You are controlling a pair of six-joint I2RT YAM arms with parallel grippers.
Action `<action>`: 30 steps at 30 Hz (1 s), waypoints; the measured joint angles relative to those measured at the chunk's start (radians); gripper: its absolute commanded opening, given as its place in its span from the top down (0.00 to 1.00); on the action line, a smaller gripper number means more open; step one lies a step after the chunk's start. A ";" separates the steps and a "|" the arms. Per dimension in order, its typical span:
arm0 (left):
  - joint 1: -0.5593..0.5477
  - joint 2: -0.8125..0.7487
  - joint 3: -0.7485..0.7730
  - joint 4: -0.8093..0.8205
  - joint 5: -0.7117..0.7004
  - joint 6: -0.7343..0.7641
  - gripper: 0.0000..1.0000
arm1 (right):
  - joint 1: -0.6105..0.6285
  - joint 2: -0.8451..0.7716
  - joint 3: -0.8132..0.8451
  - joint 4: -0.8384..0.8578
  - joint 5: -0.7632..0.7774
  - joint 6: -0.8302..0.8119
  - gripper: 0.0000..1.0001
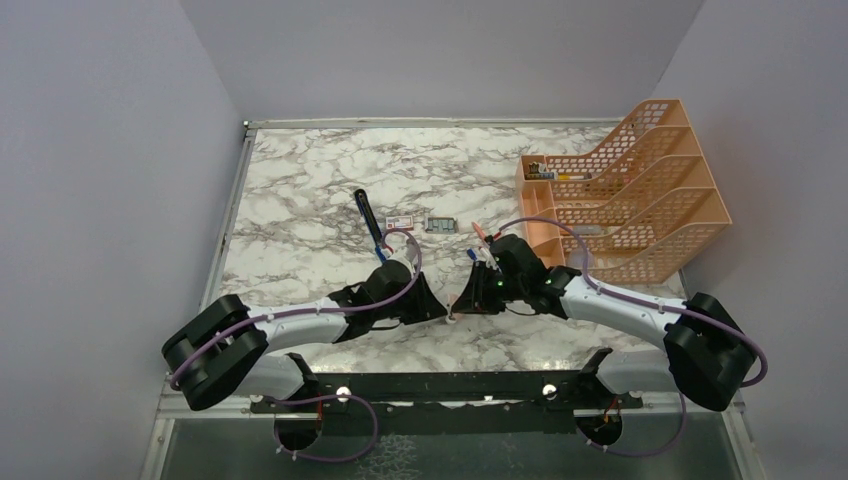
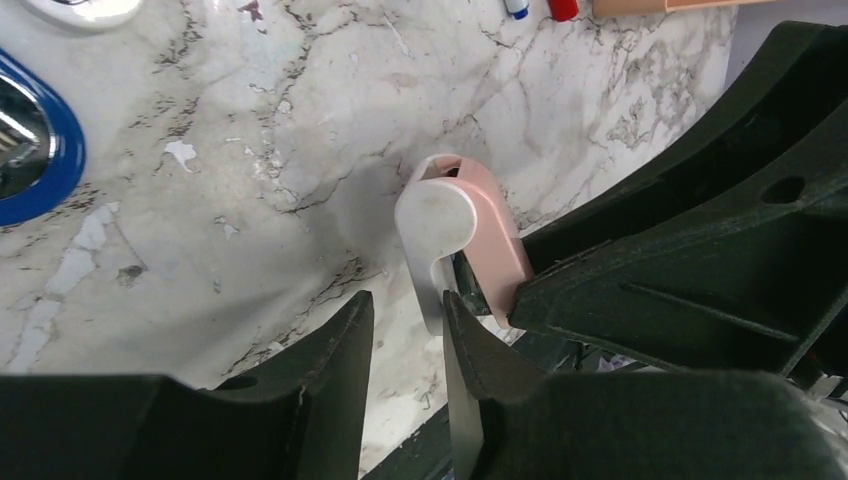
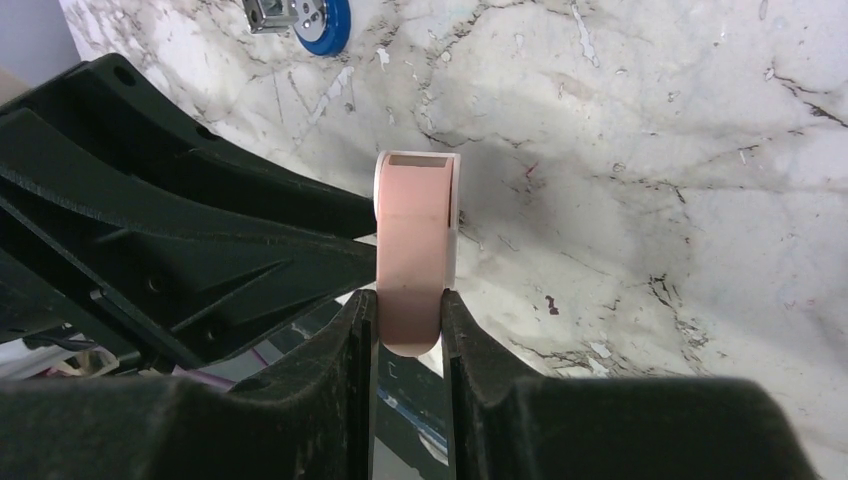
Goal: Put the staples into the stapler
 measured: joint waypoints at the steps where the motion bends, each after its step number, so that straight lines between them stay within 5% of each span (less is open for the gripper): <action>1: -0.005 0.007 0.000 0.011 0.002 0.002 0.69 | 0.000 0.000 -0.002 0.000 0.000 0.002 0.75; 30: -0.016 0.107 -0.011 0.110 0.103 0.018 0.86 | -0.002 0.054 -0.027 0.020 -0.050 0.023 0.69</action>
